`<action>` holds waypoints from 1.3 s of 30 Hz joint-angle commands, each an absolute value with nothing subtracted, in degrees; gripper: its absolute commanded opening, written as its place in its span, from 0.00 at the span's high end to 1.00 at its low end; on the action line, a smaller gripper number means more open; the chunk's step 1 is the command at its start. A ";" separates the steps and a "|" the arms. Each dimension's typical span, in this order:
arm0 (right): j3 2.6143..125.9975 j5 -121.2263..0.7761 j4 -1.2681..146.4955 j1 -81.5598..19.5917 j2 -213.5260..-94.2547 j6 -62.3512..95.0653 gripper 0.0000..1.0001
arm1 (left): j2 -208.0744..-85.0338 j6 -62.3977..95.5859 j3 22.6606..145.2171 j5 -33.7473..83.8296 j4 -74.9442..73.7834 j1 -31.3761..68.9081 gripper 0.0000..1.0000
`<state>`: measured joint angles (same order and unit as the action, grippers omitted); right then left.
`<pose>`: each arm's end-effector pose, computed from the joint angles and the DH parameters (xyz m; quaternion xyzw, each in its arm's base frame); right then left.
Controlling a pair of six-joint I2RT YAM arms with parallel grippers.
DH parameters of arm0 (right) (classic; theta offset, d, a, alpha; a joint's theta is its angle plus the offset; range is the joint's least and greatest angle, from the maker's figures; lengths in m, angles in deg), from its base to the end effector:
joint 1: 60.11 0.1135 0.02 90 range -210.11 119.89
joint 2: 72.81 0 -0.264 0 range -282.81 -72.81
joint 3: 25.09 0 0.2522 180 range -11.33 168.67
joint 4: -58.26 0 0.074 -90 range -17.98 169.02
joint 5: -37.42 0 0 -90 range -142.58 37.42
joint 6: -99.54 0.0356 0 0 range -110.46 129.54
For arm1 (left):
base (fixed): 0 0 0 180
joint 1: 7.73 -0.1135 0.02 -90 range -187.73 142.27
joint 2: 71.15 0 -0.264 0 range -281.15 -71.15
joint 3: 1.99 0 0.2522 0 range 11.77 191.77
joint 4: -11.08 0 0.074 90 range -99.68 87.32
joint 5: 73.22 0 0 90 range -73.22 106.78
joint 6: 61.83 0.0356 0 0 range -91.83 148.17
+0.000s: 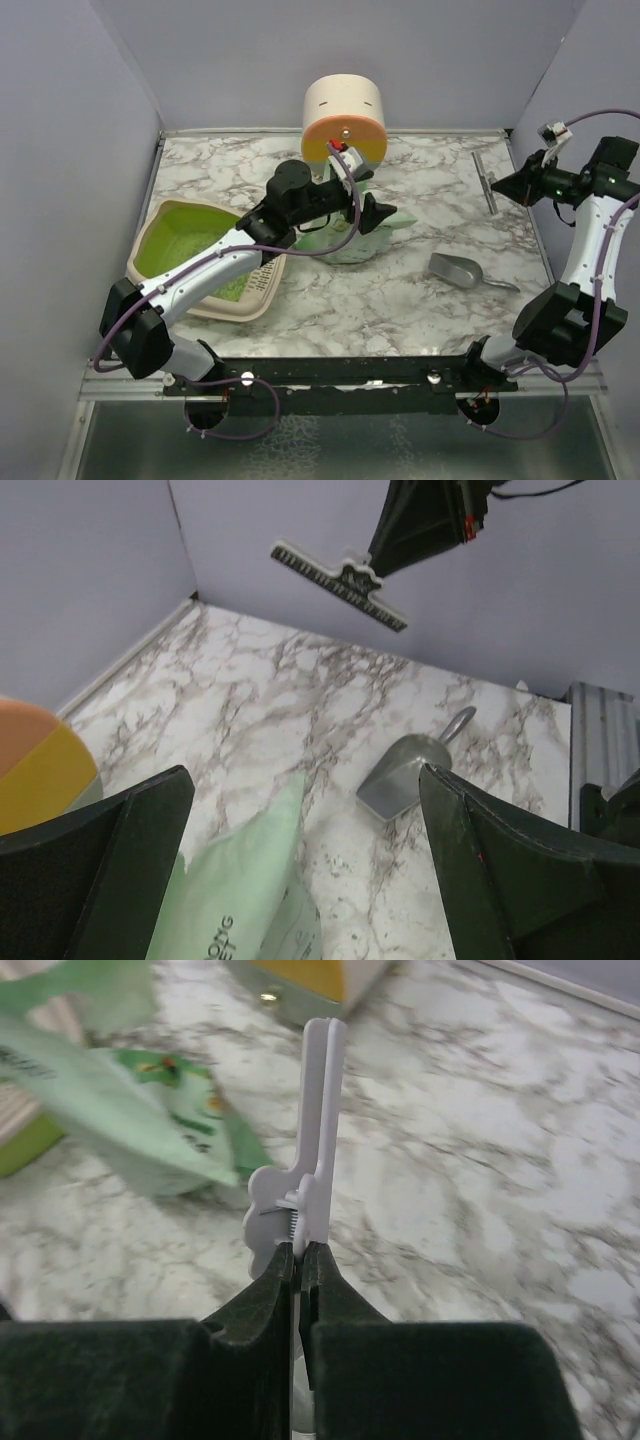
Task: Fill the litter box with clean litter
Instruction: Pick up the clamp at the center of the board.
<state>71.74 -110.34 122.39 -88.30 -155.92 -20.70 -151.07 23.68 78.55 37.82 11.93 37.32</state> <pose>0.2721 -0.1117 0.3637 -0.1783 0.8208 0.2519 0.4806 0.2263 -0.2448 0.3789 0.3605 0.5984 -0.4107 0.5859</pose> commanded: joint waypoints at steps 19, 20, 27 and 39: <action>73.46 -123.90 152.87 -74.15 -145.13 -33.88 0.99 | -163.97 62.51 115.38 48.64 -29.71 36.76 0.16; 73.32 -123.93 152.88 -73.86 -145.00 -33.94 0.99 | -163.95 62.92 115.23 48.74 -29.69 36.77 0.15; 70.39 -125.47 152.88 -71.12 -144.31 -32.32 0.99 | -165.25 63.15 116.54 54.07 -29.54 36.78 0.19; 70.13 -126.66 152.87 -68.28 -140.77 -29.53 0.99 | -166.25 64.52 116.70 68.10 -31.53 36.43 0.40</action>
<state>69.03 -124.68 151.98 -69.06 -142.78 -31.21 -165.47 62.98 115.03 59.70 -29.16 36.84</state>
